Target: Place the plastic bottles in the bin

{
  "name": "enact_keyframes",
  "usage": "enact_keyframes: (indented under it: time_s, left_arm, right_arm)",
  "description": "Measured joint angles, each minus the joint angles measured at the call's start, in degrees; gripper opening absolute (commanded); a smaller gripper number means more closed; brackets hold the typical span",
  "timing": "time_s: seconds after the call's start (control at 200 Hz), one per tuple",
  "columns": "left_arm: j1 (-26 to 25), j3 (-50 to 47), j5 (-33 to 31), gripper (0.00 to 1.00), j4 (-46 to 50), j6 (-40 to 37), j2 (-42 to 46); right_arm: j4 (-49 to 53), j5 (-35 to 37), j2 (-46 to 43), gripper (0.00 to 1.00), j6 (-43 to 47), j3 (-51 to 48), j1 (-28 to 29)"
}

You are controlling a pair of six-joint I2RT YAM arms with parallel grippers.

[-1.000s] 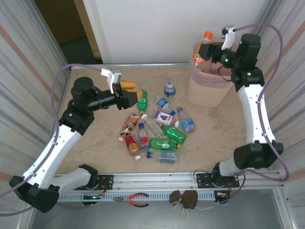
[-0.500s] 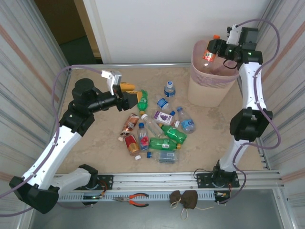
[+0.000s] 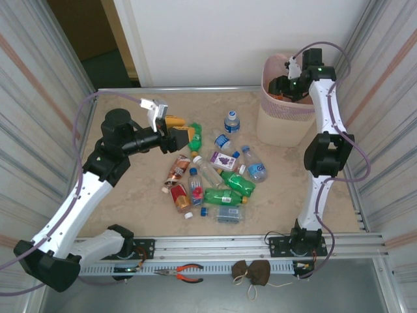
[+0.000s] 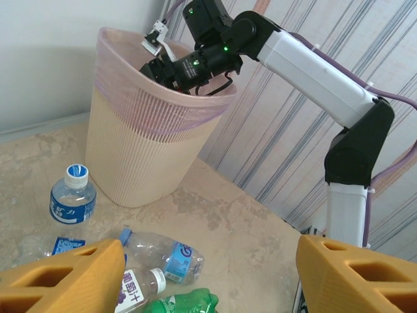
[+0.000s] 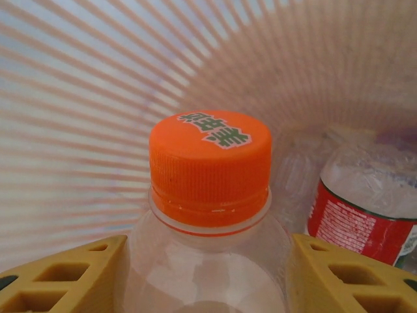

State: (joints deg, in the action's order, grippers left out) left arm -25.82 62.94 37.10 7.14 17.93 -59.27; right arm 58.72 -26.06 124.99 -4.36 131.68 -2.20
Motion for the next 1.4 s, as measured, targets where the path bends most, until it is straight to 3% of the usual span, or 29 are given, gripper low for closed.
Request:
enact_keyframes:
  time_s: [0.276,0.666,0.862,1.403]
  left_arm:
    - [0.37,-0.85,-0.37,0.7,0.39,0.0,0.0]
    - [0.74,-1.25,-1.11,0.7,0.57,-0.02,-0.02]
    - [1.03,-1.4,-2.21,0.7,2.1,-0.22,-0.02]
    - [1.03,-1.42,-7.89,0.66,11.93,-3.69,-3.69]
  right_arm:
    - [7.04,4.26,8.61,0.52,1.7,6.01,-0.02]
    - [11.3,7.23,11.93,0.77,2.27,7.74,-0.02]
    - [12.11,7.58,11.91,0.82,2.27,9.14,-0.07]
    - [12.02,8.55,-0.52,0.83,1.88,10.16,-0.83]
